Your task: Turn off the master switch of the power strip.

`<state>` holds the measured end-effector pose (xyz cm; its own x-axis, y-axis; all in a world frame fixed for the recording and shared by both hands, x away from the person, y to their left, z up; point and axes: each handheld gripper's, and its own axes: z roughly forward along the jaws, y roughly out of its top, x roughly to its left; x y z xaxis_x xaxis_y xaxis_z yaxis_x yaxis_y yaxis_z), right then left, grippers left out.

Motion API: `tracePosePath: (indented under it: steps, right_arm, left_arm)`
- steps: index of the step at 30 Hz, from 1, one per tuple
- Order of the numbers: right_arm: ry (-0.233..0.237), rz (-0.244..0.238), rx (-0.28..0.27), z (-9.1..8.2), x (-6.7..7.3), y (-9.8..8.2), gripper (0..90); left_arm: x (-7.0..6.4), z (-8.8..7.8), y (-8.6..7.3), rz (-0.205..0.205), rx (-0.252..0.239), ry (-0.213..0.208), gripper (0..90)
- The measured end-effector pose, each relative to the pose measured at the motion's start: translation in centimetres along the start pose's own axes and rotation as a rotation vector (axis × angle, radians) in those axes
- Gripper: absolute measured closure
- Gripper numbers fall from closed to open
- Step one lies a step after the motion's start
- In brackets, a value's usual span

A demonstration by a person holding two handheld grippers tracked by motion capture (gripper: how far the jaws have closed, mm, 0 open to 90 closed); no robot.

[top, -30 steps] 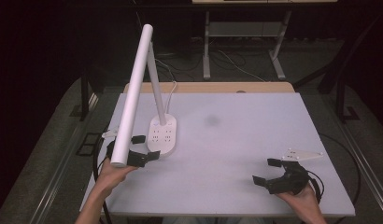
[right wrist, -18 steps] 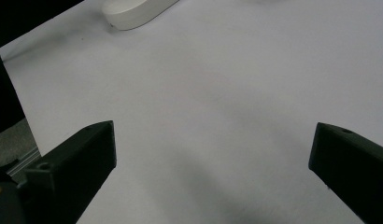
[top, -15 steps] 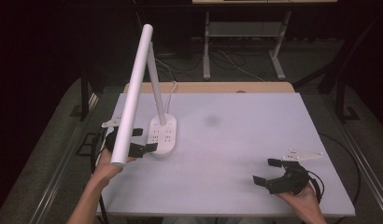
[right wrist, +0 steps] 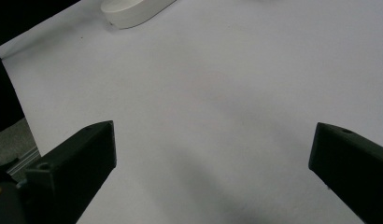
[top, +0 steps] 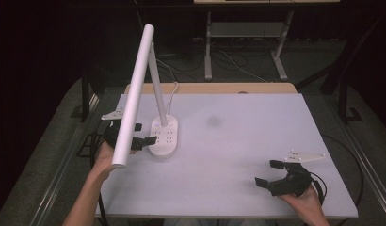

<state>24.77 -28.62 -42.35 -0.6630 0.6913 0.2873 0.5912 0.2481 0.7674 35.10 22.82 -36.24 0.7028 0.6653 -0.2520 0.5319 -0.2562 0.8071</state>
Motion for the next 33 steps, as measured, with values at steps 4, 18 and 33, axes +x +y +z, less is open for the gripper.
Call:
tracePosePath:
  steps: [4, 18, 33]
  right_arm:
    - [-0.002, 0.000, 0.000, 0.0, 0.0, 0.0, 0.3]
    - [-0.002, 0.006, 0.002, 0.0, 0.0, 0.0, 0.3]
    - [-0.004, -0.001, 0.003, 0.0, -0.2, 0.0, 0.3]
  left_arm:
    - [0.5, 0.0, 0.5, -0.004, 0.001, 0.007, 4.9]
    - [2.3, 0.5, 1.6, -0.006, 0.008, 0.044, 7.1]
    - [4.0, 1.7, 2.3, -0.032, 0.052, 0.091, 14.7]
